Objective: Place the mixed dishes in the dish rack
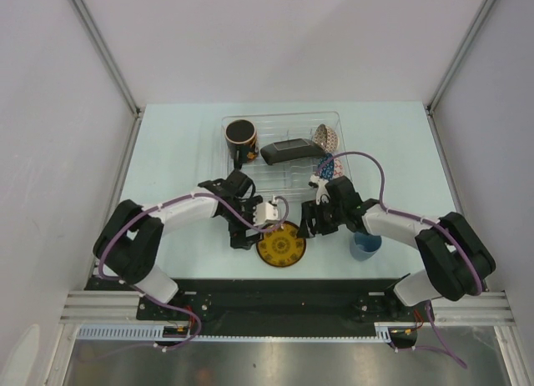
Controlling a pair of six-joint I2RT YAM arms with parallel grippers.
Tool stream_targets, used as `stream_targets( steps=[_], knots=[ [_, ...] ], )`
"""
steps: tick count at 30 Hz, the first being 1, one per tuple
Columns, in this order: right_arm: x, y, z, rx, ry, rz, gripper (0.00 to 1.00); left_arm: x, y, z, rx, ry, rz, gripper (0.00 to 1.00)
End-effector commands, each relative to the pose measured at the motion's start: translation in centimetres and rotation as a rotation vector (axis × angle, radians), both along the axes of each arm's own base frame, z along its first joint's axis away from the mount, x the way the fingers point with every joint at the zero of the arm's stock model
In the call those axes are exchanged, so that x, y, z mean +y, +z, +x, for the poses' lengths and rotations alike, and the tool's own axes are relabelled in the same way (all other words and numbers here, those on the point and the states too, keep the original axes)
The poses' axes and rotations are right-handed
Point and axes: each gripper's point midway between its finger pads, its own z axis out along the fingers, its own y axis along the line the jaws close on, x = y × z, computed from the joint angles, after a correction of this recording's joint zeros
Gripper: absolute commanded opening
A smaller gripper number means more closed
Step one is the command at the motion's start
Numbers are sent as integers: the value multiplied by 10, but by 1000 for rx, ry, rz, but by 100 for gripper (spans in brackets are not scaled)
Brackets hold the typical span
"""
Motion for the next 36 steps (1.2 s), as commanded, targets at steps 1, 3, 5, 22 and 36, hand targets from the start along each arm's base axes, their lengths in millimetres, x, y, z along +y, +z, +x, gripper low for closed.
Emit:
stream_targets(
  steps=[1,3,5,22,36],
  knots=[
    [3,-6,-11,53,31,9,68,-28,6,6,-53,-70,-56,99],
    [4,-7,-14,65,47,12,68,-35,7,6,-51,-81,-58,99],
    [7,-6,-19,82,63,30,67,-43,7,7,-44,-86,-56,99],
    [17,-12,-29,165,132,76,63,-71,1,4,-34,-93,-64,100],
    [24,28,-26,136,181,171,55,-93,3,18,-43,-45,-107,100]
  ],
)
